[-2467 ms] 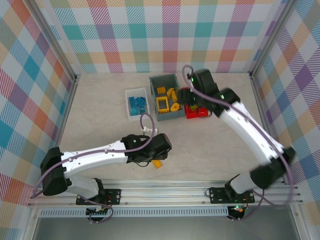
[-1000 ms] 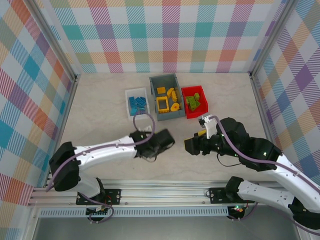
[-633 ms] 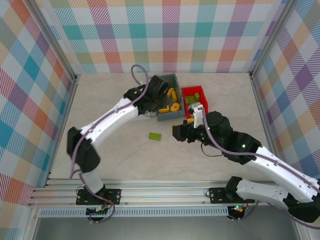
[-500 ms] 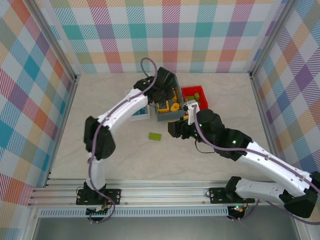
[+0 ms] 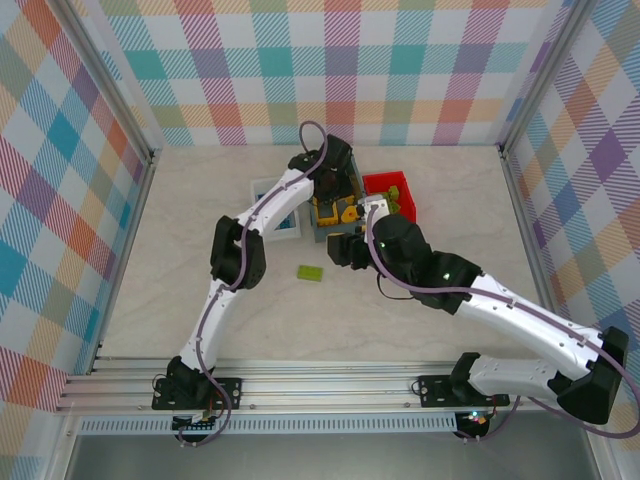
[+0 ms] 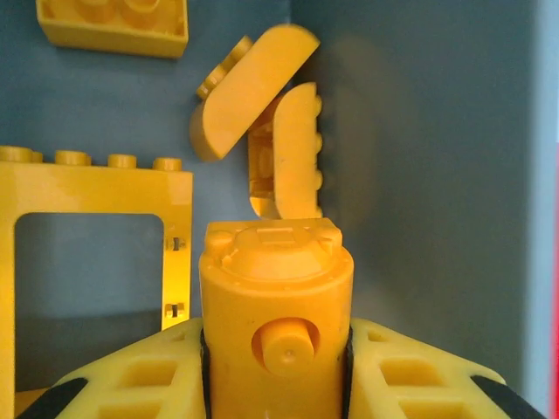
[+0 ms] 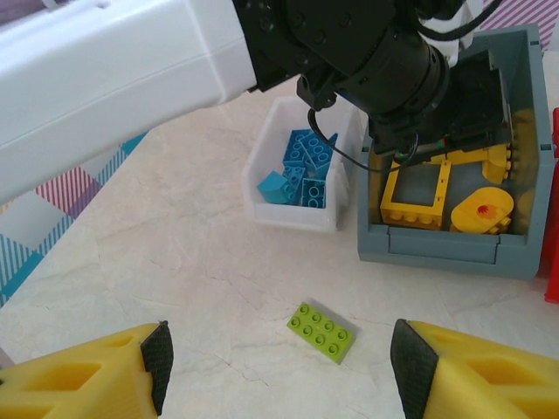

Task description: Sort the legos into containers by color

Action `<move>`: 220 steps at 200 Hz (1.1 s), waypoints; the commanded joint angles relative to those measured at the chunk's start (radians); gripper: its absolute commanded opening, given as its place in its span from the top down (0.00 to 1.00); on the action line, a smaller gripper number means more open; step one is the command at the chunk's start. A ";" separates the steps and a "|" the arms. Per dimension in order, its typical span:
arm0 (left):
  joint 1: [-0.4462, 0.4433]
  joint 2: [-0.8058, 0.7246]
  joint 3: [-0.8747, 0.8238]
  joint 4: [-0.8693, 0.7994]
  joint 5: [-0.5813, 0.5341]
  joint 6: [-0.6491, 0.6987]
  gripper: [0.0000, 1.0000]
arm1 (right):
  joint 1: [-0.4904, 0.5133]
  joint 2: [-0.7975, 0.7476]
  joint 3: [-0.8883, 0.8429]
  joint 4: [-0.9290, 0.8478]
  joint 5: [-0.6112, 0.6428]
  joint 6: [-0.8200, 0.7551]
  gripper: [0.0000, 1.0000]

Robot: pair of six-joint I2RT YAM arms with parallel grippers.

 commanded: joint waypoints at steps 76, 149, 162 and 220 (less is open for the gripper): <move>0.005 -0.108 0.004 -0.052 0.017 0.018 0.38 | -0.001 -0.020 0.017 -0.088 0.210 0.111 0.30; 0.005 -0.690 -0.430 -0.004 -0.235 -0.068 0.37 | -0.013 0.176 0.108 -0.162 -0.054 -0.042 0.30; 0.005 -0.841 -0.584 0.017 -0.264 -0.097 0.35 | -0.019 0.257 0.154 -0.201 -0.136 -0.104 0.29; 0.003 -1.494 -1.248 0.123 -0.158 -0.112 0.31 | -0.040 0.622 0.331 -0.381 -0.283 -0.445 0.17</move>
